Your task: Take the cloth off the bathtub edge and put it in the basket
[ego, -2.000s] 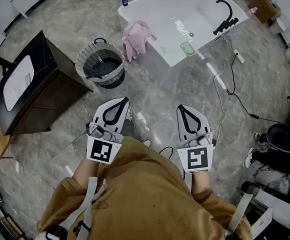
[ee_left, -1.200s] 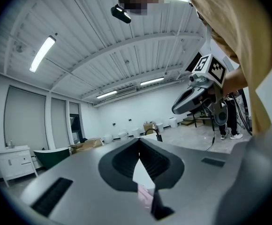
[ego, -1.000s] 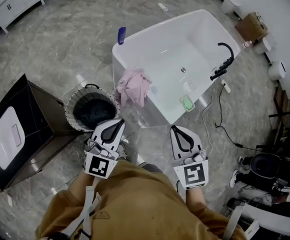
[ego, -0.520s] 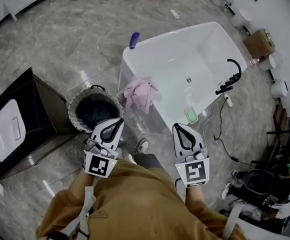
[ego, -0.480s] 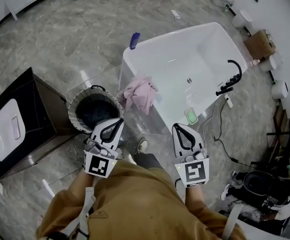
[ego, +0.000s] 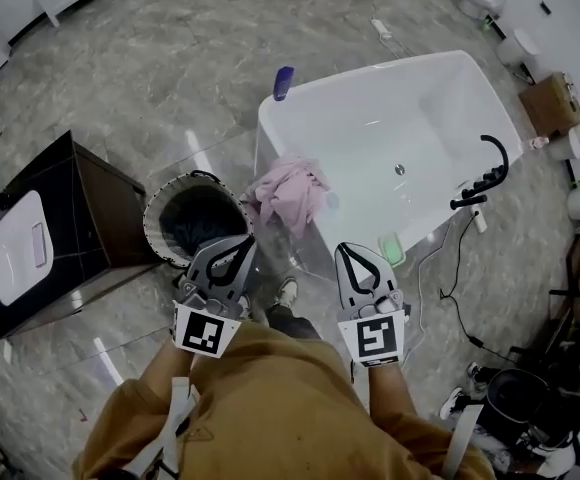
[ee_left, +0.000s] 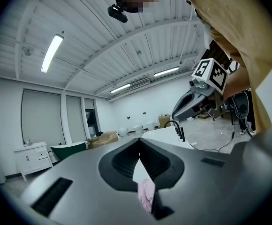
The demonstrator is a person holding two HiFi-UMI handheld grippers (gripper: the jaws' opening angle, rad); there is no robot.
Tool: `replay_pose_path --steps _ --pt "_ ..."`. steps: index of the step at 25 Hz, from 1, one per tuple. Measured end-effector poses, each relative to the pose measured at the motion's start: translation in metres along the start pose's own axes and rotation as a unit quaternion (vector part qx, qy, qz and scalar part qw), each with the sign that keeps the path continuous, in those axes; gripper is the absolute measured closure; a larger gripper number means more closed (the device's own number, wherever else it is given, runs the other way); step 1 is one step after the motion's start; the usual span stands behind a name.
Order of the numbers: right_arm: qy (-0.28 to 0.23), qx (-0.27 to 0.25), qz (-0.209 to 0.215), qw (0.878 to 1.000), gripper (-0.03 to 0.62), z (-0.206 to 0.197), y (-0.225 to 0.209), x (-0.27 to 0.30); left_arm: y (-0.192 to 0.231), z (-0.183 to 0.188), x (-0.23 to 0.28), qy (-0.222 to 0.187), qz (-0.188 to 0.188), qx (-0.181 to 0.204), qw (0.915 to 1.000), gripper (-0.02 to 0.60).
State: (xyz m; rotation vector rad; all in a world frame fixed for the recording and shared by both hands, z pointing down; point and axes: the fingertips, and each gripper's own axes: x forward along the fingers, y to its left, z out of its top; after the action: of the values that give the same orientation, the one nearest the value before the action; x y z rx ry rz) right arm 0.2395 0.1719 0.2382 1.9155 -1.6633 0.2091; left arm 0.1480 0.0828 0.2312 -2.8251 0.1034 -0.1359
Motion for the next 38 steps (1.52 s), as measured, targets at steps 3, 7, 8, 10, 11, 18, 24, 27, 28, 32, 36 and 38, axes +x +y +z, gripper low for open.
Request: replay_pose_path --steps 3,7,8,10,11,18,24,27,28,32,36,38 --pt "0.009 -0.005 0.02 1.0 0.586 -0.019 -0.003 0.017 -0.007 -0.008 0.012 0.021 0.004 -0.008 0.9997 0.575" --pt "0.027 -0.013 0.057 0.998 0.58 -0.055 -0.001 0.057 -0.021 -0.028 0.03 0.042 0.001 -0.023 0.9989 0.575" --pt "0.031 -0.015 0.067 0.997 0.557 -0.066 0.001 0.07 -0.024 -0.034 0.035 0.047 0.0 -0.028 0.9985 0.575" --pt "0.035 -0.027 0.081 0.996 0.52 -0.087 0.004 0.097 -0.027 -0.047 0.045 0.053 0.002 -0.038 0.9979 0.575" --pt "0.038 -0.035 0.087 0.995 0.507 -0.097 0.004 0.11 -0.028 -0.054 0.05 0.055 0.004 -0.041 0.9976 0.575" --pt "0.067 -0.07 0.117 0.988 0.372 -0.176 0.015 0.192 -0.043 -0.115 0.079 0.08 0.019 -0.065 0.9945 0.575" --pt "0.092 -0.097 0.133 0.982 0.309 -0.237 0.027 0.268 -0.05 -0.177 0.089 0.102 0.034 -0.084 0.9906 0.575" --pt "0.095 -0.106 0.149 0.979 0.292 -0.256 0.037 0.299 -0.053 -0.206 0.09 0.11 0.04 -0.09 0.9891 0.575" --pt "0.096 -0.112 0.156 0.977 0.29 -0.262 0.041 0.308 -0.054 -0.214 0.091 0.11 0.045 -0.09 0.9888 0.575" --pt "0.12 -0.13 0.169 0.97 0.249 -0.292 0.047 0.342 -0.048 -0.237 0.096 0.12 0.067 -0.098 0.9856 0.575" --pt "0.152 -0.142 0.165 0.964 0.246 -0.325 0.05 0.365 -0.041 -0.249 0.094 0.131 0.082 -0.107 0.9823 0.575" --pt "0.151 -0.155 0.155 0.964 0.247 -0.331 0.052 0.373 -0.037 -0.252 0.093 0.136 0.085 -0.107 0.9813 0.575"
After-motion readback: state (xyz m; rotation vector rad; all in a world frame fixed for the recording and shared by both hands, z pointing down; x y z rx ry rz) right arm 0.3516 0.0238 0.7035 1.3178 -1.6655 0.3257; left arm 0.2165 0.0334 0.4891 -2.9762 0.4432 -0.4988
